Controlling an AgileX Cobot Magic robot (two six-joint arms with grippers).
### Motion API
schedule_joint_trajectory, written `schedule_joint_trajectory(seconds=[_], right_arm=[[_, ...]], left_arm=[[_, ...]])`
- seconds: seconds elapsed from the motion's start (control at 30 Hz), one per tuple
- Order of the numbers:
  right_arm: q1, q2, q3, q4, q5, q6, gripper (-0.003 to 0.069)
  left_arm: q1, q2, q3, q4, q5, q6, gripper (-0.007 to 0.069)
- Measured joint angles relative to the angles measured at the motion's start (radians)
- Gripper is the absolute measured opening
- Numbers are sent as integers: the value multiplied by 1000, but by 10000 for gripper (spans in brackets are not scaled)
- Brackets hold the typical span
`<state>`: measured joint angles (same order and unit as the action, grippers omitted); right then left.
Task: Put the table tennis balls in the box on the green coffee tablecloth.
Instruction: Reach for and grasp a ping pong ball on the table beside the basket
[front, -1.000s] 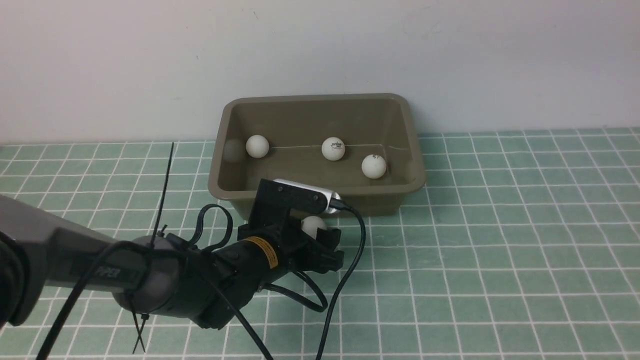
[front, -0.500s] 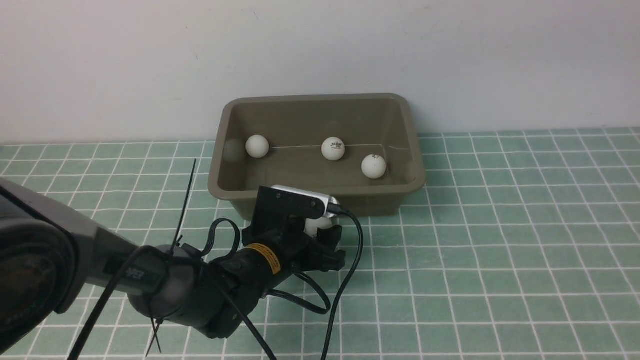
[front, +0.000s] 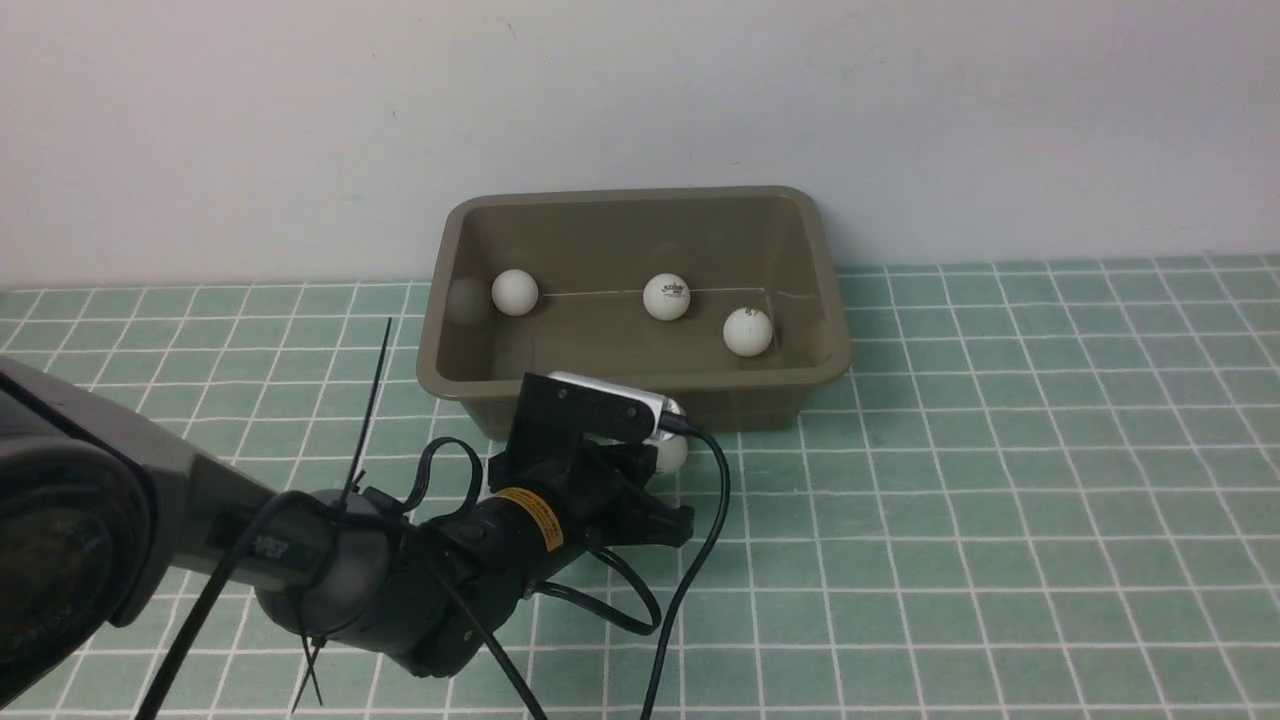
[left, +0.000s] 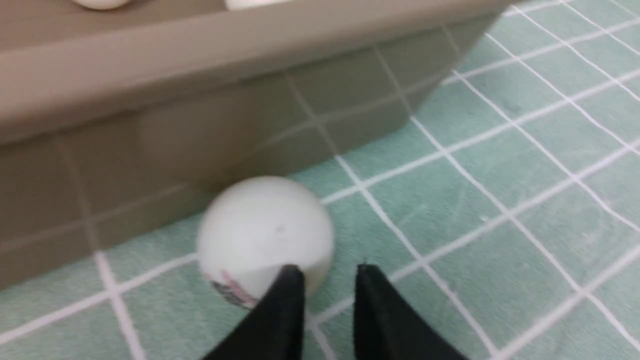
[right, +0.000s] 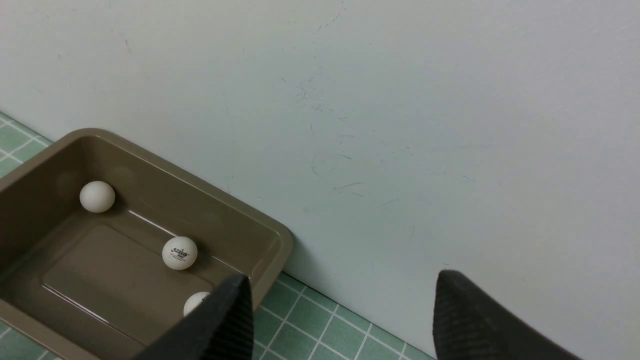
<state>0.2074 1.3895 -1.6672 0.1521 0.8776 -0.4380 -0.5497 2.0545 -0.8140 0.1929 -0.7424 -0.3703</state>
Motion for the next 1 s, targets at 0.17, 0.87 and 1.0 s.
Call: schedule_joint_trajectory(seconds=[0.17, 0.87, 1.0], right_arm=[[0, 0, 0, 0, -2, 0, 445], [0, 26, 0, 1, -18, -1, 445], [0, 27, 0, 1, -21, -1, 445]], left_arm=[[0, 0, 0, 72, 0, -30, 318], [0, 0, -2, -50, -45, 13, 534], [0, 0, -2, -55, -22, 40, 534]])
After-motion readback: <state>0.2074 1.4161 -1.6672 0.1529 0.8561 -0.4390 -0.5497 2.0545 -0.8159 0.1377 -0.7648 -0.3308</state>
